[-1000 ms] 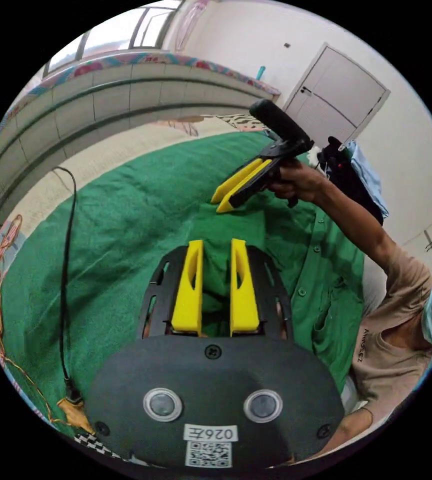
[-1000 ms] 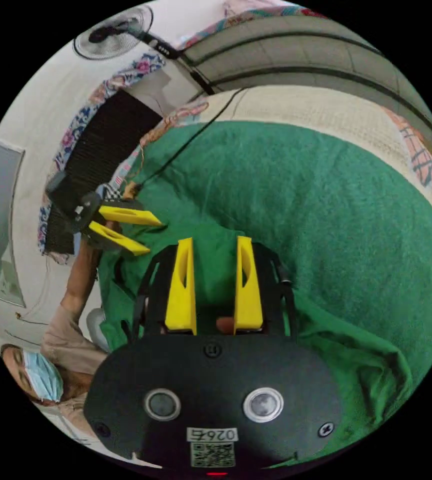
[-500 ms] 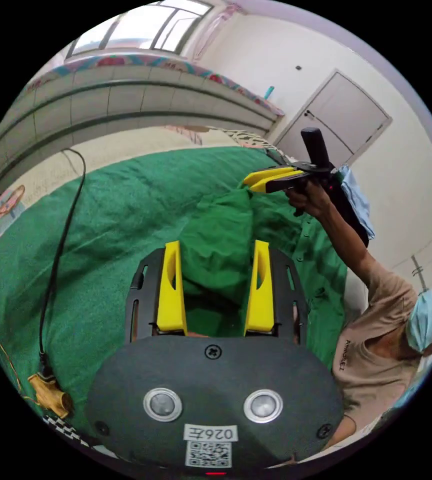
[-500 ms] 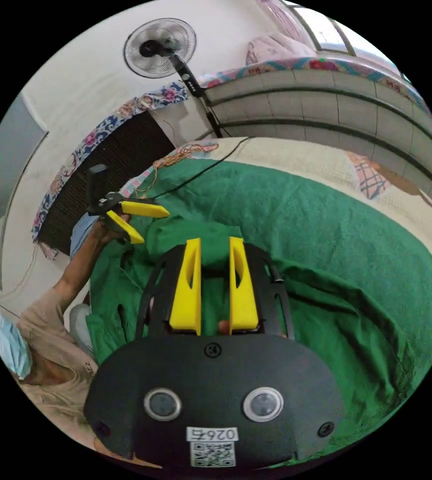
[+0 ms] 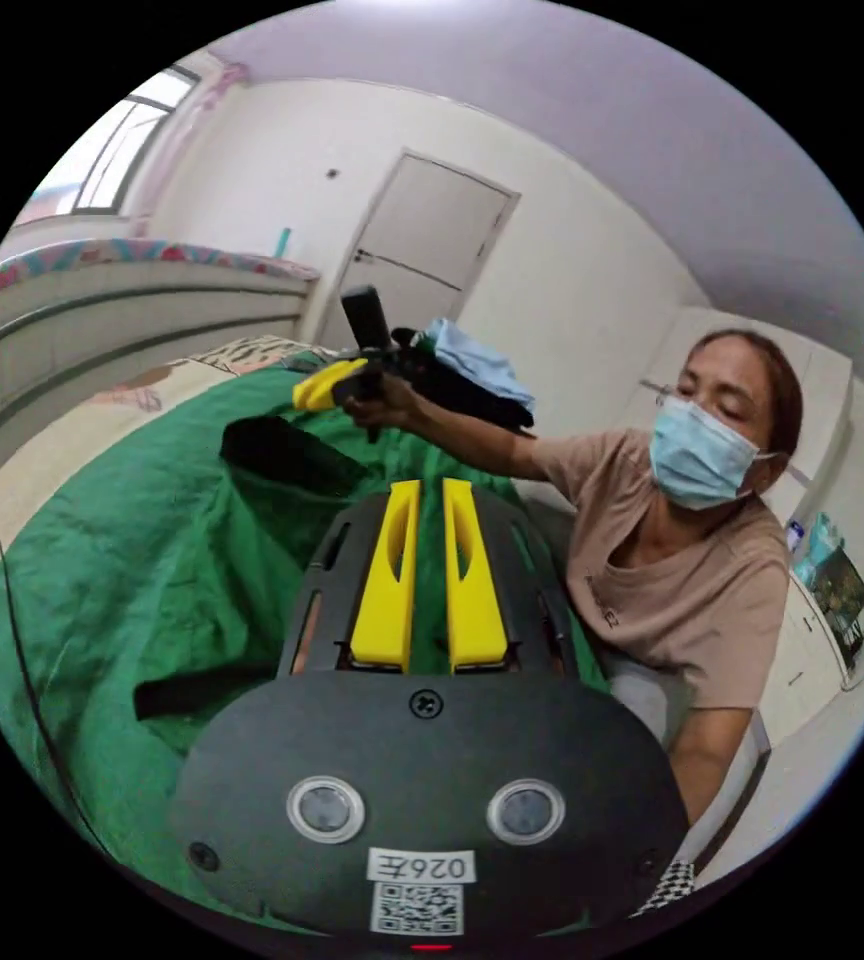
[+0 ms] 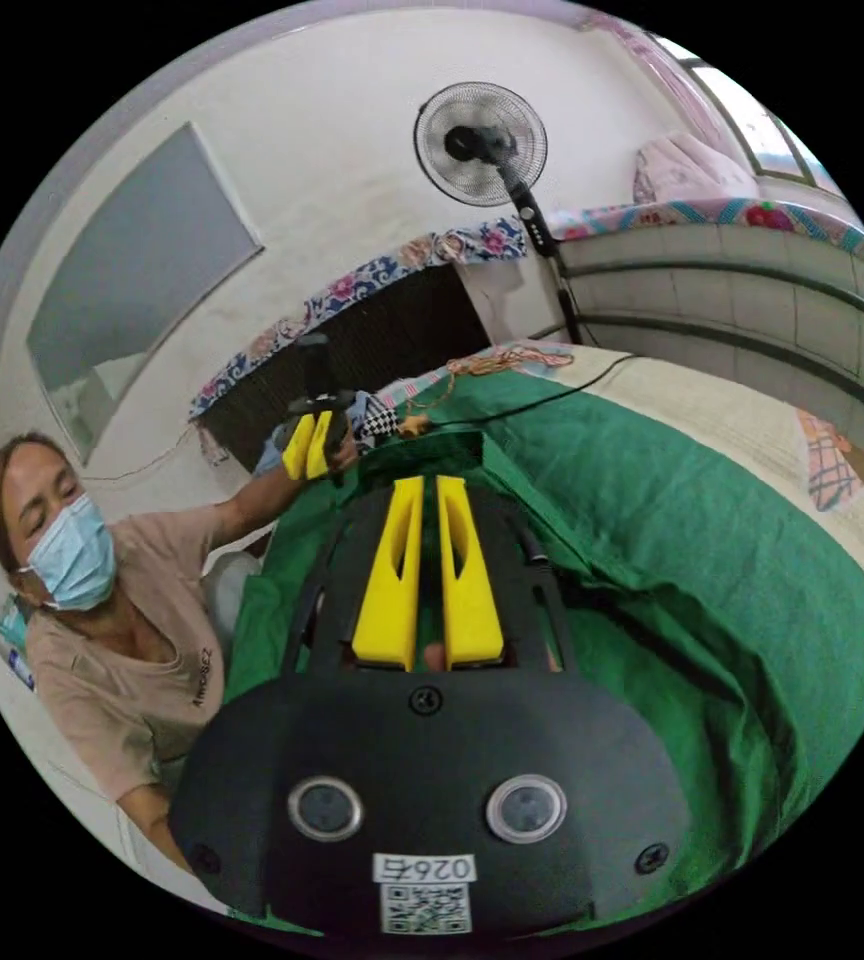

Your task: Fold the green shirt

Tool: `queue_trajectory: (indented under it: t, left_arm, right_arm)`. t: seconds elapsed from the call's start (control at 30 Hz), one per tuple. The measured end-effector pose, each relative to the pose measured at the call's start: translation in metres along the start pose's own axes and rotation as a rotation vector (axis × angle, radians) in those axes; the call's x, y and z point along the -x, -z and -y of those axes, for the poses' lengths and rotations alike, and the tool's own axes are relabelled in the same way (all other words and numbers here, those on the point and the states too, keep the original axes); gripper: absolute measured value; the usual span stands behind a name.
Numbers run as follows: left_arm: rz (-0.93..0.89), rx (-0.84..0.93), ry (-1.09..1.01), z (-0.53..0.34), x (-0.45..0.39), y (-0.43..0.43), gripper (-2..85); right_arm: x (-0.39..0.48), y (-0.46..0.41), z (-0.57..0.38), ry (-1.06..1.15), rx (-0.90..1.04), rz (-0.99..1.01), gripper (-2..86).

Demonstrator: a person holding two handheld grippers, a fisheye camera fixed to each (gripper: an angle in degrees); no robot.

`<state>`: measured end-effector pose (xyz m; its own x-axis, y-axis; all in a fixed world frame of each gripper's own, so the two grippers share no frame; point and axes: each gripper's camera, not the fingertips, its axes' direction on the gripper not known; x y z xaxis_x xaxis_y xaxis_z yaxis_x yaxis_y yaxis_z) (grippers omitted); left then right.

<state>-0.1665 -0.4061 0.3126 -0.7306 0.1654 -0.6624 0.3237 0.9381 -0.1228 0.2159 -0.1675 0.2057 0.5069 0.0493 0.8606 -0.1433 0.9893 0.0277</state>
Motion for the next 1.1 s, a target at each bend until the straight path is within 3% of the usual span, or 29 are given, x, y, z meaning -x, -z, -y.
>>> queue_trajectory:
  t: [0.13, 0.27, 0.33, 0.37, 0.4, 0.47, 0.53, 0.6, 0.67, 0.73, 0.9, 1.0, 1.1]
  left_arm:
    - [0.201, 0.276, 0.075, -0.033, -0.010, -0.046, 1.9]
    - [0.491, 0.326, 0.351, -0.055, 0.038, -0.052, -0.7]
    - [0.573, 0.367, 0.492, -0.068, 0.068, -0.053, -0.9]
    - [0.595, 0.367, 0.555, -0.076, 0.083, -0.051, -0.9]
    - [0.600, 0.343, 0.576, -0.080, 0.087, -0.049, -0.9]
    - [0.554, 0.158, 0.516, -0.090, 0.078, -0.043, -1.0]
    - [0.483, 0.100, 0.438, -0.098, 0.069, -0.053, -1.0]
    - [0.541, 0.193, 0.435, -0.104, 0.075, -0.074, -1.0]
    - [0.808, 0.408, 0.493, -0.110, 0.106, -0.101, -0.9]
    - [0.821, 0.473, 0.546, -0.114, 0.139, -0.111, -0.9]
    - [0.874, 0.473, 0.609, -0.123, 0.161, -0.113, -1.0]
    - [0.956, 0.433, 0.548, -0.141, 0.122, -0.113, -1.0]
    - [0.894, 0.353, 0.421, -0.172, 0.078, -0.129, -1.0]
  right_arm:
    - [-0.010, -0.006, -0.007, -0.126, 0.079, -0.159, 6.0]
    - [-0.014, -0.038, -0.006, -0.162, 0.115, -0.101, 4.3]
    - [-0.014, -0.071, -0.013, -0.167, 0.347, -0.101, 0.7]
    - [-0.013, -0.091, -0.023, -0.167, 0.523, -0.171, 0.0]
    - [-0.007, -0.098, -0.033, -0.143, 0.574, -0.236, -0.4]
    - [0.005, -0.085, -0.035, -0.151, 0.485, -0.263, -0.7]
    - [0.014, -0.072, -0.030, -0.137, 0.383, -0.257, -0.8]
    - [0.016, -0.072, -0.021, -0.135, 0.306, -0.272, -0.9]
    - [0.009, -0.088, -0.011, -0.135, 0.311, -0.291, -0.9]
    - [-0.007, -0.110, 0.002, -0.179, 0.345, -0.360, -1.0]
    - [-0.024, -0.101, 0.026, -0.305, 0.374, -0.296, -1.0]
    - [0.015, -0.069, 0.015, -0.228, 0.320, -0.290, -1.0]
    - [0.052, -0.057, -0.004, -0.160, 0.281, -0.247, -1.0]
